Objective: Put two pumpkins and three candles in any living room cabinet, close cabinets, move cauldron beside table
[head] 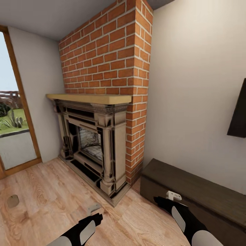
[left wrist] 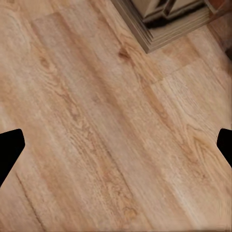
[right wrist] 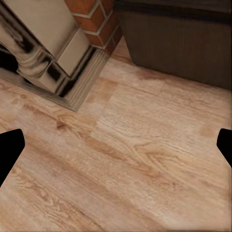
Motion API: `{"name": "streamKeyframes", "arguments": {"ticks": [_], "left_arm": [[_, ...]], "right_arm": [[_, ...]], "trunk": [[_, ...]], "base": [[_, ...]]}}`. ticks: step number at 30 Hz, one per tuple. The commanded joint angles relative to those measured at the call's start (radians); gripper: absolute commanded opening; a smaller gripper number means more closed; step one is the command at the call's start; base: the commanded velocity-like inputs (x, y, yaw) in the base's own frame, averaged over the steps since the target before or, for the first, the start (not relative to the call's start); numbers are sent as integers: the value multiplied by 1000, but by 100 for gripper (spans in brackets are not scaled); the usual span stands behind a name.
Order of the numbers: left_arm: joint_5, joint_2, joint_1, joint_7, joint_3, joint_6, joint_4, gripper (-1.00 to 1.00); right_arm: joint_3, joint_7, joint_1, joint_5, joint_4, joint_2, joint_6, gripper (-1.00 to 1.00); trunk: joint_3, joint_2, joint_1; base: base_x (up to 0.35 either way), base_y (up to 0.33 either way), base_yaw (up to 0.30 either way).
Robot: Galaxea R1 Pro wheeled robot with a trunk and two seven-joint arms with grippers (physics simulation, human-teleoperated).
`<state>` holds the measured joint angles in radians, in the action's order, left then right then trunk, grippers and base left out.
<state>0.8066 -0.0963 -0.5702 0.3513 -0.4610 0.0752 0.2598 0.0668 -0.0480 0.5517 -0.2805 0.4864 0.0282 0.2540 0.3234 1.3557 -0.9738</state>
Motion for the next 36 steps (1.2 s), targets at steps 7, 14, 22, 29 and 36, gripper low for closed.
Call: {"name": "streamKeyframes", "arguments": {"ticks": [7, 14, 22, 29, 36], "left_arm": [[5, 1, 0, 8, -8, 5, 3, 100], [5, 0, 0, 8, -8, 5, 3, 100], [5, 0, 0, 8, -8, 5, 3, 100], [5, 0, 0, 8, -8, 5, 3, 100], [5, 0, 0, 8, -8, 5, 3, 100]], "right_arm": [[5, -4, 0, -3, 1, -1, 6, 100], [5, -4, 0, -3, 1, -1, 6, 100], [5, -4, 0, -3, 1, -1, 7, 100], [5, -4, 0, -3, 1, -1, 7, 100], [5, -4, 0, -3, 0, -1, 6, 100]], "trunk": [[1, 1, 0], [1, 1, 0], [1, 1, 0], [1, 1, 0], [1, 1, 0]], "base": [[0, 59, -289], [0, 2, -289], [0, 0, -289], [0, 0, -289], [0, 0, -290]]}}
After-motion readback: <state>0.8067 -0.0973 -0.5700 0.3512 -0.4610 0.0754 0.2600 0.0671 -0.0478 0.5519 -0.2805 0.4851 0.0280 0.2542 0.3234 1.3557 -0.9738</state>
